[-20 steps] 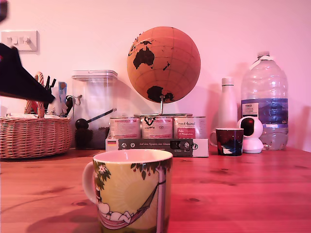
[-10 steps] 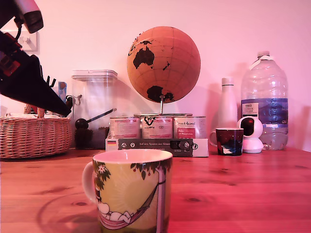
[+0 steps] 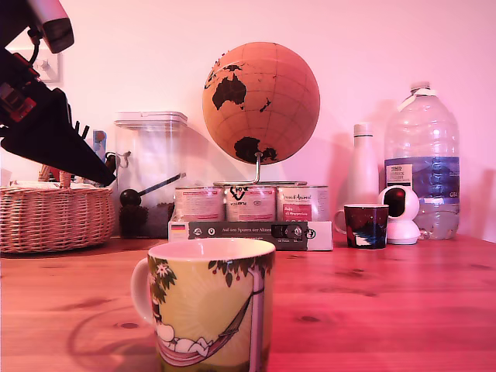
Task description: Pick up the coffee capsules on the table and drop them inside the coffee cup
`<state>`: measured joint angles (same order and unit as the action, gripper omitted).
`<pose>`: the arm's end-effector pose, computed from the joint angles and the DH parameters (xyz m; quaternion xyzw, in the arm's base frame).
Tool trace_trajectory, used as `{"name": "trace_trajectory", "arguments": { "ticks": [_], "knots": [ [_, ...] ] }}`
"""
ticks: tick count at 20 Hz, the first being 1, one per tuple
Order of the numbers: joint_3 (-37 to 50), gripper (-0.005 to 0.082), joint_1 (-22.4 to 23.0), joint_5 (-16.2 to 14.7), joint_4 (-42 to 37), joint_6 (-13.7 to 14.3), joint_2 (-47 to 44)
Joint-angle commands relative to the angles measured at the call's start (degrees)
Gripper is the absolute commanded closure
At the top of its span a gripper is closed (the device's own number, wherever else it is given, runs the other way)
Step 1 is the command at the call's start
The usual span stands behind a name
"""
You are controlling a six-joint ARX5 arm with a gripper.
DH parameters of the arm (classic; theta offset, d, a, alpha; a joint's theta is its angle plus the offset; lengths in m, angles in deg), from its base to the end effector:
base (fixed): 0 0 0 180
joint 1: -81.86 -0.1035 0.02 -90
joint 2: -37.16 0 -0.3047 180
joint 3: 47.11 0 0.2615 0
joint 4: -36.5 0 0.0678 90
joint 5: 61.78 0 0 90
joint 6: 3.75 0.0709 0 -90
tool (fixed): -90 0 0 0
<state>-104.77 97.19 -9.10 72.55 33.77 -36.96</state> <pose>0.2423 -0.1110 0.2239 0.1786 0.2833 -0.5162 0.7883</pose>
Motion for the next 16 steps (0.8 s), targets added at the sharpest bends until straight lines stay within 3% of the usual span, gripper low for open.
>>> {"name": "trace_trajectory", "arguments": {
  "ticks": [1, 7, 16],
  "knots": [
    [-0.8, 0.0790, 0.8, 0.0, 0.0, 0.5, -2.5],
    [-6.3, 0.0790, 4.5, -0.4, 2.9, 0.5, -9.3],
    [-18.0, 0.0791, 10.0, -0.8, 12.3, 2.9, -24.1]
  ]
}}
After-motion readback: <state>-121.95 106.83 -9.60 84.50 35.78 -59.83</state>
